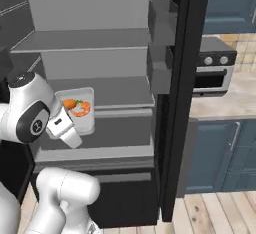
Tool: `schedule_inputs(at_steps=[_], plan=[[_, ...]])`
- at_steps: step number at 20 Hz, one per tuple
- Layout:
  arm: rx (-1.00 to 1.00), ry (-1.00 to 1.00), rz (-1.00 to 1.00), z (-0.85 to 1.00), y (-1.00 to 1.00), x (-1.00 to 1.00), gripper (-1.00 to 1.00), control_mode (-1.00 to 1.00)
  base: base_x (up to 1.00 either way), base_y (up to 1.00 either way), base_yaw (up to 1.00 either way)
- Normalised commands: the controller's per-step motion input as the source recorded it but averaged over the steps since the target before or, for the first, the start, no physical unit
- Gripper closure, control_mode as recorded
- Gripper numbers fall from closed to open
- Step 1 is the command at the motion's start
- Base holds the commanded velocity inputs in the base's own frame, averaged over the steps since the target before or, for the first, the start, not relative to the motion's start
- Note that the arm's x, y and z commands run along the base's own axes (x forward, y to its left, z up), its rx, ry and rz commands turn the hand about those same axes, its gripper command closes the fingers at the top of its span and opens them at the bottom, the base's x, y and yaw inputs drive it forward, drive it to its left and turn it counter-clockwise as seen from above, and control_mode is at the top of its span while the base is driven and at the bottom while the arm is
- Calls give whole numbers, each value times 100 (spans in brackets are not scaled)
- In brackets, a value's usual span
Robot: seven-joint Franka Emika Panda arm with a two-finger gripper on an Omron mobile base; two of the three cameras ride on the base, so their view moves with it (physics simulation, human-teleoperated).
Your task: Place the tupperware containing the shrimp and carrot meal in the microwave. Close the microwave door and press the start button to reheat the meal.
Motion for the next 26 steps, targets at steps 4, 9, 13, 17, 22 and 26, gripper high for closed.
schedule_inputs(at_steps=[4, 9, 13, 17, 22, 26], plan=[[0, 0, 0, 0, 0, 0, 100, 100, -69, 1, -68], [0, 0, 0, 0, 0, 0, 100, 100, -62, 6, -72], [0, 0, 0, 0, 0, 0, 100, 100, -20, 0, -76], [0, 0, 0, 0, 0, 0, 100, 100, 0, -8, -63], [0, 0, 0, 0, 0, 0, 100, 100, 0, -37, -54], [0, 0, 0, 0, 0, 0, 100, 100, 16, -50, -42]])
